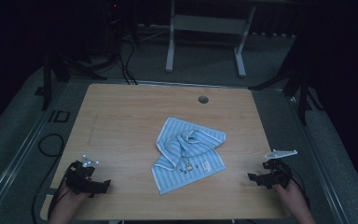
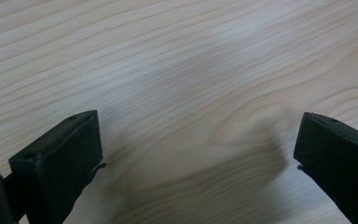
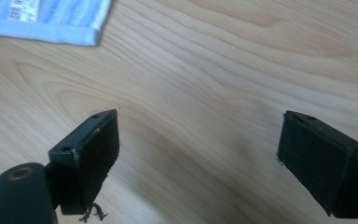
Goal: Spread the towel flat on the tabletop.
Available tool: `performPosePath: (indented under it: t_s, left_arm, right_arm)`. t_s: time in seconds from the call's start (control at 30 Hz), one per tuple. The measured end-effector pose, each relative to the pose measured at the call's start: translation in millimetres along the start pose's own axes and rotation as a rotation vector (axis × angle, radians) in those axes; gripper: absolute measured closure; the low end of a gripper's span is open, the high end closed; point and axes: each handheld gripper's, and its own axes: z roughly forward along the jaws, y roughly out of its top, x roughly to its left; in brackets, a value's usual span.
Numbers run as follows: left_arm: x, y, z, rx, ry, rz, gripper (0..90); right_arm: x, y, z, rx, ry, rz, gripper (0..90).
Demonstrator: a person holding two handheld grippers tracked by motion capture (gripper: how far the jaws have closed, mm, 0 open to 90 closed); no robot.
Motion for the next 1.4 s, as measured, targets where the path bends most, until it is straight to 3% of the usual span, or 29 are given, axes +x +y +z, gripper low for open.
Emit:
performPosePath:
  t_s: [0.2, 0.33, 0.5, 0.8, 1.03, 1.2, 1.4]
  left_arm:
    - [-18.8, 17.7, 5.6, -0.030, -0.104, 0.027, 0.8]
    - [-32.2, 29.2, 10.8, -0.031, -0.128, 0.058, 0.8]
    - [-48.8, 42.3, 20.7, -0.011, -0.159, 0.104, 0.9]
    - [-78.7, 63.0, 34.7, 0.002, -0.211, 0.170, 0.9]
    - [-107.4, 86.4, 44.0, 0.010, -0.249, 0.232, 0.9]
    - [-123.6, 102.6, 49.0, 0.001, -0.260, 0.254, 0.9]
    - [-141.6, 118.9, 53.1, -0.005, -0.282, 0.289, 0.9]
  right_arm:
    - [6.5, 16.4, 8.8, -0.003, 0.005, -0.021, 12.8]
    - [11.2, 25.2, 15.8, -0.007, 0.062, -0.058, 12.1]
    - [23.5, 38.6, 28.7, 0.025, 0.059, -0.120, 12.6]
    - [34.7, 63.6, 49.2, 0.058, 0.076, -0.179, 13.9]
    - [50.0, 81.4, 62.3, 0.068, 0.126, -0.234, 17.9]
    - [64.1, 98.8, 71.9, 0.086, 0.154, -0.274, 21.9]
    - [79.1, 127.8, 76.9, 0.075, 0.135, -0.339, 29.0]
